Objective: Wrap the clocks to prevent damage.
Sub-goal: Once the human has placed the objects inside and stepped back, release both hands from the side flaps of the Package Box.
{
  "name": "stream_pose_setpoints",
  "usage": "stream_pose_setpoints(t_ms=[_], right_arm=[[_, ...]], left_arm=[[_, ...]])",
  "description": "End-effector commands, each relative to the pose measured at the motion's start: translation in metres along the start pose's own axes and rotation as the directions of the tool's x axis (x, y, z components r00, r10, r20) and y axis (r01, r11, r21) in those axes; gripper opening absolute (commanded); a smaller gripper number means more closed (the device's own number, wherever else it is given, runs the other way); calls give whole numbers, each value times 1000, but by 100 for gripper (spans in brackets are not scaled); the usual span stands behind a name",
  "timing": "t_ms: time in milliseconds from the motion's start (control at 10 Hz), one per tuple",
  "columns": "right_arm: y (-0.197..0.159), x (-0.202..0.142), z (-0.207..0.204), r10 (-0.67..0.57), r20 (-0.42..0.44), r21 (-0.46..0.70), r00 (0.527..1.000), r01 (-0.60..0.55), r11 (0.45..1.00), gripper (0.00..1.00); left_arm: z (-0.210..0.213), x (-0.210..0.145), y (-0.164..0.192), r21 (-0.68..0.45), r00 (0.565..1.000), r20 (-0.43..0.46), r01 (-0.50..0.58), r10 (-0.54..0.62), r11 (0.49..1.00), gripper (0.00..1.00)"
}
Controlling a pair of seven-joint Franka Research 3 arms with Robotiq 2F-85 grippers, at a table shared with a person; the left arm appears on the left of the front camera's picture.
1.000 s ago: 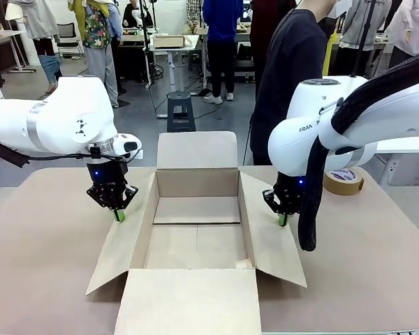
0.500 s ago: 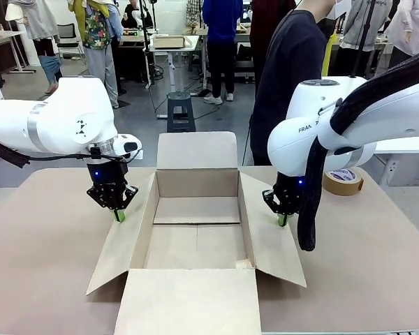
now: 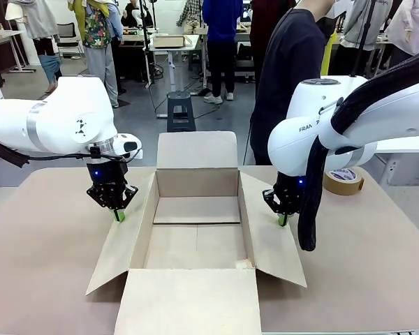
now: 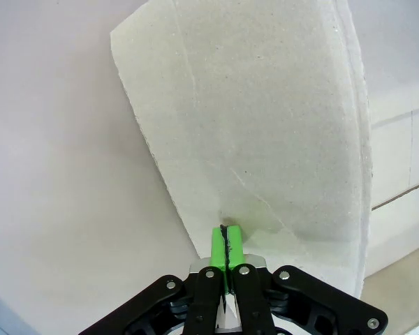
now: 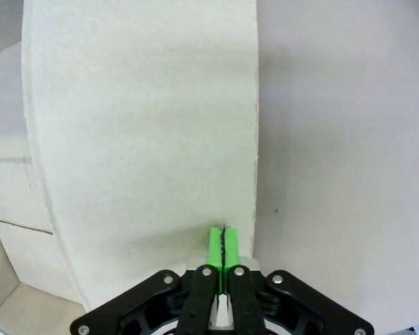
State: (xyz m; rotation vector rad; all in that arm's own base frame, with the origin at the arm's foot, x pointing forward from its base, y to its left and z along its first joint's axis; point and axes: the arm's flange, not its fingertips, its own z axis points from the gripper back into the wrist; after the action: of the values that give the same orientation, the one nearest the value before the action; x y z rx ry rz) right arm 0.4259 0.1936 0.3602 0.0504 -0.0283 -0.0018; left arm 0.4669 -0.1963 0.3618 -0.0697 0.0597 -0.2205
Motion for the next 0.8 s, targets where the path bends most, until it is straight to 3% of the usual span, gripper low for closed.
stream_pose_setpoints(t_ms=[0,700], right_arm=[[0,-1,1,1,-1,-6,1000,-1,1000,1],[0,-1,1,1,-1,-6,1000,-1,1000,1]], left_arm=[[0,-1,-1,8,1000,1,7,-7,1000,0],[0,-1,-1,8,1000,1,7,-7,1000,0]])
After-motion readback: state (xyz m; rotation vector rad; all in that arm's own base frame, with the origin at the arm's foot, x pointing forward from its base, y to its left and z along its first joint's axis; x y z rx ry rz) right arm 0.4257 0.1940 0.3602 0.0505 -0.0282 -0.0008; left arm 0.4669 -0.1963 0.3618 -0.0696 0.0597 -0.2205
